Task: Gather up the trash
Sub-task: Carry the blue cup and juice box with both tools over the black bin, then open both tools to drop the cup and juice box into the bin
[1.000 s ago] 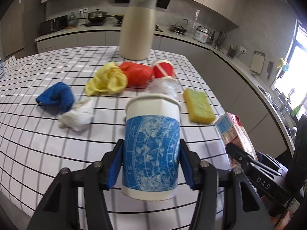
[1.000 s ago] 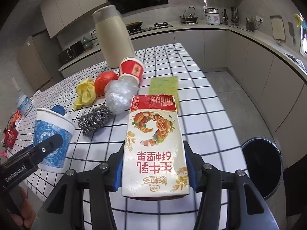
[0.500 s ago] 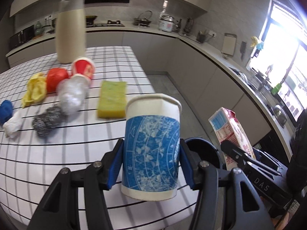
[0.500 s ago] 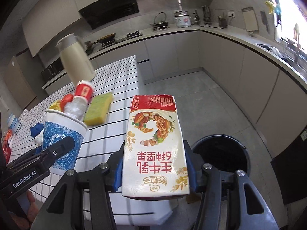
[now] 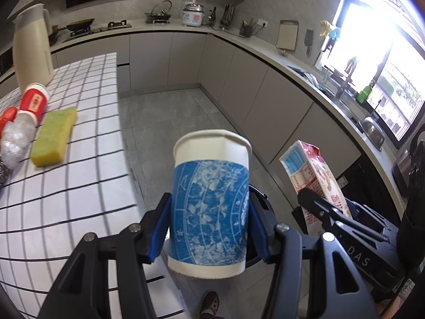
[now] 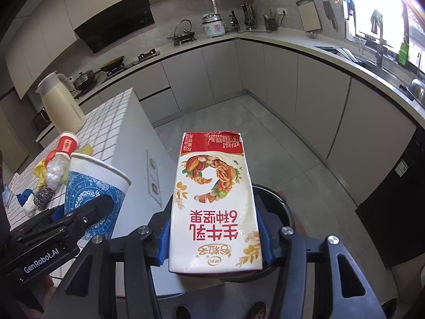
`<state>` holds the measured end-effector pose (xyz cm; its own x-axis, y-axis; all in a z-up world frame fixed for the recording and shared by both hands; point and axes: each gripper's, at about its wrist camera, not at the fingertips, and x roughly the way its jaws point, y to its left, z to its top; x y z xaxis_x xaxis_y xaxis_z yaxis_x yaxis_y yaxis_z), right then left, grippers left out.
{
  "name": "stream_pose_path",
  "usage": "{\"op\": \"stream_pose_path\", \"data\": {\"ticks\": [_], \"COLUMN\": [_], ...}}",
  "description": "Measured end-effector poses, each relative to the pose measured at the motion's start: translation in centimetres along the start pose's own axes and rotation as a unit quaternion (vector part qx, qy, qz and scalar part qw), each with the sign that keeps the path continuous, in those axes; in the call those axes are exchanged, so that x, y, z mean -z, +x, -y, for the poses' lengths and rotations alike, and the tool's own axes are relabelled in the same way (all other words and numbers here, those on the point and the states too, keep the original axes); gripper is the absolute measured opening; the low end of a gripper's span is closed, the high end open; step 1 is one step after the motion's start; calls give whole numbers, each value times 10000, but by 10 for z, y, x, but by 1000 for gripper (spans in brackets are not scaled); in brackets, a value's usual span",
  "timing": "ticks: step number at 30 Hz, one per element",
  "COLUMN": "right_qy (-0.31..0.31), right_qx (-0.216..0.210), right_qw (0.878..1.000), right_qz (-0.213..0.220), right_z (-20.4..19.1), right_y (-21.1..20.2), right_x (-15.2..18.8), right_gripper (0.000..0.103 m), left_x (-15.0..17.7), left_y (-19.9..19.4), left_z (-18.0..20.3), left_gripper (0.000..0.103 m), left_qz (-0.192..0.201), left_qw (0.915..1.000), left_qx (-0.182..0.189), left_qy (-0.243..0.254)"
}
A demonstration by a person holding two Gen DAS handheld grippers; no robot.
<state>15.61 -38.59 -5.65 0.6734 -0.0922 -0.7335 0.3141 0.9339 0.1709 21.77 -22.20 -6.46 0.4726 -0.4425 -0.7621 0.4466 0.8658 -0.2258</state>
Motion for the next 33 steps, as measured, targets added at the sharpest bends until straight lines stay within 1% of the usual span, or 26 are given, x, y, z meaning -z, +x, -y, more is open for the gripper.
{"op": "stream_pose_path", "data": {"ticks": [6, 11, 17, 20, 25, 28, 30, 32, 33], "right_qy": [37, 87, -21, -75, -216, -264, -271, -315, -357], "right_qx": [-4, -90, -158, -248, -316, -414, -364, -282, -217], "right_qw": [9997, 9983, 9957, 9936, 9897, 9856, 9847, 9846, 9849], "right_qz": [-222, -568, -909, -1103, -1378, -1616, -1680, -1694, -1681], "right_z": [34, 59, 77, 84, 91, 96, 98, 102, 104], "right_y": [25, 58, 98, 119, 150, 170, 178, 186, 189], "right_x": [5, 14, 24, 27, 34, 36, 37, 35, 34], "right_gripper": [55, 55, 55, 55, 55, 56, 56, 59, 59], "left_x": [9, 20, 32, 35, 43, 47, 48, 49, 50], "left_y": [31, 59, 87, 98, 123, 135, 147, 158, 162], "left_z": [20, 25, 27, 28, 25, 25, 27, 25, 25], "left_gripper": [56, 56, 56, 56, 57, 61, 64, 74, 75], "left_qz": [-241, -431, -635, -701, -942, -1097, -1253, -1394, -1447], "left_qw": [9997, 9988, 9970, 9963, 9935, 9914, 9894, 9868, 9856], "left_qx": [-73, -223, -426, -482, -552, -573, -570, -620, -676], "left_qy": [46, -10, -87, -138, -308, -427, -471, -546, -563]}}
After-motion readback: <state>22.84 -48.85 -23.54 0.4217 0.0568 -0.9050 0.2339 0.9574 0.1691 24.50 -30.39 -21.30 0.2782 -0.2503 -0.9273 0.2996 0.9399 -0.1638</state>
